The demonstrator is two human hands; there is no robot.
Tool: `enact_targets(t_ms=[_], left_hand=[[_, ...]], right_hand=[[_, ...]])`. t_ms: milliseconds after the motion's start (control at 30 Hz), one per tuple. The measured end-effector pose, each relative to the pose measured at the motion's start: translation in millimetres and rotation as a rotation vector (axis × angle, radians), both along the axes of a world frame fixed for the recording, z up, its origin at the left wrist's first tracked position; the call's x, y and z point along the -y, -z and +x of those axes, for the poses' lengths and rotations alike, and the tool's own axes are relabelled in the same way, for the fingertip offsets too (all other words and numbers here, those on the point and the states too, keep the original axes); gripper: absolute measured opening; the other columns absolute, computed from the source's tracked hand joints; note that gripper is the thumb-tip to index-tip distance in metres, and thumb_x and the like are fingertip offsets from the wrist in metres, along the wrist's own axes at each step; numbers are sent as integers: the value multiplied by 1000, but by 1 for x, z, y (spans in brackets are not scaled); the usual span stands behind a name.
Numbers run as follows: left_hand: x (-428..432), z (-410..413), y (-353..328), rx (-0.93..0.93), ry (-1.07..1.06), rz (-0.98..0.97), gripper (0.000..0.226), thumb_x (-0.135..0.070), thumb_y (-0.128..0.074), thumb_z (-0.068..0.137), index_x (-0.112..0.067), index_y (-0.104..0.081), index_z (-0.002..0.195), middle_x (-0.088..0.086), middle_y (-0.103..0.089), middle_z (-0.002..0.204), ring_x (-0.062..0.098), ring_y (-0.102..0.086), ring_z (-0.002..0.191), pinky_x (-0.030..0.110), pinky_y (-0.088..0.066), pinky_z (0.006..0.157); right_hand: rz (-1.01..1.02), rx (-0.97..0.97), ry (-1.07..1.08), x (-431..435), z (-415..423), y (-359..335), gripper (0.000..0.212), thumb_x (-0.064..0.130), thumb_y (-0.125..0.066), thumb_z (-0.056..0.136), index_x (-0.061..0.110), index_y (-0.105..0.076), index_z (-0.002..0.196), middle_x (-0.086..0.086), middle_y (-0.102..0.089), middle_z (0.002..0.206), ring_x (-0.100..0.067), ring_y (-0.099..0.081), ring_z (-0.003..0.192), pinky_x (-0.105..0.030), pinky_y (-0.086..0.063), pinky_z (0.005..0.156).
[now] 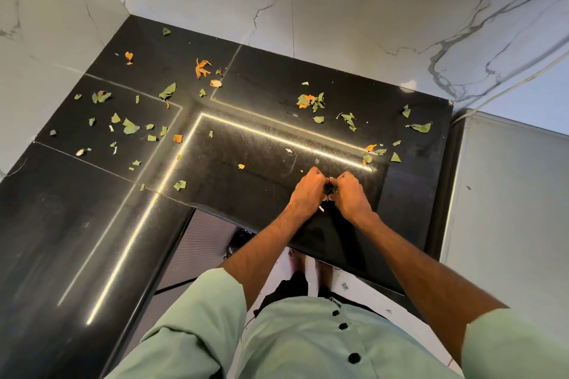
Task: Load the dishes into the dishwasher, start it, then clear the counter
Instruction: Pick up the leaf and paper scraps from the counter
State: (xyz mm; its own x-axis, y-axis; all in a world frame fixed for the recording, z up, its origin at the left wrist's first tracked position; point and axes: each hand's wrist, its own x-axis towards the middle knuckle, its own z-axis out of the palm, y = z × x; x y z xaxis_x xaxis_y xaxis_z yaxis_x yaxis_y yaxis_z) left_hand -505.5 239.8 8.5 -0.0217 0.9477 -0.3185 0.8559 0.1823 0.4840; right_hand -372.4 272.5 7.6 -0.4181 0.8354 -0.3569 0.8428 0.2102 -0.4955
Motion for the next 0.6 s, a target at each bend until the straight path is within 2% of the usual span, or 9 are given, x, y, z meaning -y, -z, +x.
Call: enact_targets(t_ms=[67,133,233,333,500,600], left_hand=[[2,2,0,3,-37,14,18,-6,-72,86,-2,-72,104,16,-60,109,33,-64,90,40,-53,77],[4,4,0,0,-54,25,10,-7,-69,88,-3,-75,96,16,-63,98,33,-65,83,40,-53,72],[7,7,2,-5,-83,39,9,-6,-68,86,-6,-77,88,15,-67,85,32,-66,73,41,-55,65],[14,10,6,-31,-110,48,11,-4,-67,84,-8,-77,85,12,-68,82,31,-65,71,40,-50,60],[25,14,15,-37,-155,55,17,1,-60,80,-8,-74,78,9,-68,77,29,-65,69,42,-52,58],[21,10,12,27,-192,43,16,-3,-63,80,-11,-77,79,7,-71,72,26,-66,66,40,-54,57]], right_hand=[[-3,-9,69,3,-1,3,29,2,-71,87,6,-71,115,-3,-59,96,-25,-66,94,-31,-49,73],[-1,-5,74,5,-1,6,20,2,-70,86,9,-77,104,-3,-67,87,-23,-69,84,-35,-54,70],[-17,8,100,9,-3,7,19,1,-66,86,13,-80,91,-7,-71,75,-21,-68,68,-40,-58,64],[-25,6,109,14,-2,9,17,2,-64,87,10,-79,88,-8,-70,71,-23,-68,64,-39,-58,62],[-18,-15,105,22,1,13,16,7,-63,88,9,-78,85,-11,-69,73,-29,-69,68,-44,-59,64],[-53,-70,125,16,4,12,14,8,-68,86,14,-80,83,-5,-71,67,-21,-68,62,-39,-60,62]])
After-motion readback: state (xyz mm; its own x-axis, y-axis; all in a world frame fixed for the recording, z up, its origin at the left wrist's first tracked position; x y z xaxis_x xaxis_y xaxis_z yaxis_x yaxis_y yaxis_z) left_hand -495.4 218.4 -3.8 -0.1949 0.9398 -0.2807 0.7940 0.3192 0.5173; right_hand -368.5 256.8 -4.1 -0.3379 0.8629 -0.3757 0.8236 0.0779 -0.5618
